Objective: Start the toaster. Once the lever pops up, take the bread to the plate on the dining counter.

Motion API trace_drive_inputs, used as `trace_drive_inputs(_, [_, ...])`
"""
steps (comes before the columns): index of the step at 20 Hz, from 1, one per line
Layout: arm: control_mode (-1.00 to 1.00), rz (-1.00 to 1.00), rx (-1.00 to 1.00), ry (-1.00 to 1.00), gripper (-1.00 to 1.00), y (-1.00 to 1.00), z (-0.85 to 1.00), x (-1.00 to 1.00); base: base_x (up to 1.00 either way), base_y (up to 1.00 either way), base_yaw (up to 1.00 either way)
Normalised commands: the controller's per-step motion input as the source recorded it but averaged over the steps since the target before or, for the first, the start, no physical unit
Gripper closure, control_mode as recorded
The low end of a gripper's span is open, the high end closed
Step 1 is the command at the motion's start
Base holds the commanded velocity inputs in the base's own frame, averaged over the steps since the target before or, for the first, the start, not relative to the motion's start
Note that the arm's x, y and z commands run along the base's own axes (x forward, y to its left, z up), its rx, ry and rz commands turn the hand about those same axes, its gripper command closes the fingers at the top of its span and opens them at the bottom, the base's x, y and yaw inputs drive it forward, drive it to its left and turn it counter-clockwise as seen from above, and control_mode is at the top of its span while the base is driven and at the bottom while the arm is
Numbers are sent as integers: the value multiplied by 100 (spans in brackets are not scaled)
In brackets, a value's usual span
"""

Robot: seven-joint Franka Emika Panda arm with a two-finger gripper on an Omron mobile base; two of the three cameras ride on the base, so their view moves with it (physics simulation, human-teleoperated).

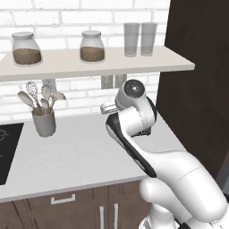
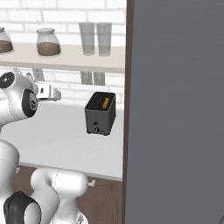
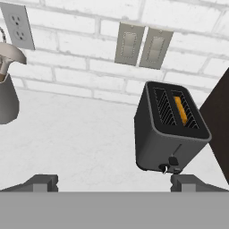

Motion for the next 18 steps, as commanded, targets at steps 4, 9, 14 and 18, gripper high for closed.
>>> trace_drive_inputs(4, [-100,0,0,0,-100,0,0,0,0,0,0])
trace_drive_inputs(9, [-100,0,0,0,-100,0,0,0,0,0,0])
trace_drive_inputs(14, [-100,0,0,0,-100,0,0,0,0,0,0])
trace_drive_inputs(18, [-100,0,0,0,-100,0,0,0,0,0,0])
